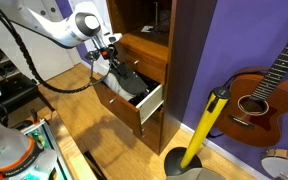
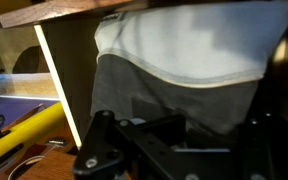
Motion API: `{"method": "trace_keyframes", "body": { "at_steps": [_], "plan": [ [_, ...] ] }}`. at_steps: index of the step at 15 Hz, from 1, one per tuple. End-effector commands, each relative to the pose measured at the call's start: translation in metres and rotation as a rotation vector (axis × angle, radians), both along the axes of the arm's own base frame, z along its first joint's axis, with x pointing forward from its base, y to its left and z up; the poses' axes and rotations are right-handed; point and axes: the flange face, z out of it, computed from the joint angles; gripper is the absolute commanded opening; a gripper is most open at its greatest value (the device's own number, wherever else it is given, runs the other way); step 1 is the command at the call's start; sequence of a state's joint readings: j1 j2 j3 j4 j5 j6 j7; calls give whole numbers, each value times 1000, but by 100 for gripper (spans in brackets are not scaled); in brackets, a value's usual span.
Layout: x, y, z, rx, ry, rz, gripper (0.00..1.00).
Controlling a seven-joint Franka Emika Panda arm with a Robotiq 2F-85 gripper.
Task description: Open the second the drawer from the top on the cabinet
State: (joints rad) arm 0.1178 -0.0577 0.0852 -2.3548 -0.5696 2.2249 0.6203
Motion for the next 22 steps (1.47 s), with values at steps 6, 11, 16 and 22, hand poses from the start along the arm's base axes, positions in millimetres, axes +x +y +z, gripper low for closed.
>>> {"method": "trace_keyframes", "body": {
  "at_steps": [6,11,16,22],
  "plan": [
    [-27,9,47,-38,-113,-81,0],
    [-35,16,78,-85,-144,-44,0],
    [-40,22,117,-156,-196,13,0],
    [-31,27,152,-193,-212,124,0]
  ]
}}
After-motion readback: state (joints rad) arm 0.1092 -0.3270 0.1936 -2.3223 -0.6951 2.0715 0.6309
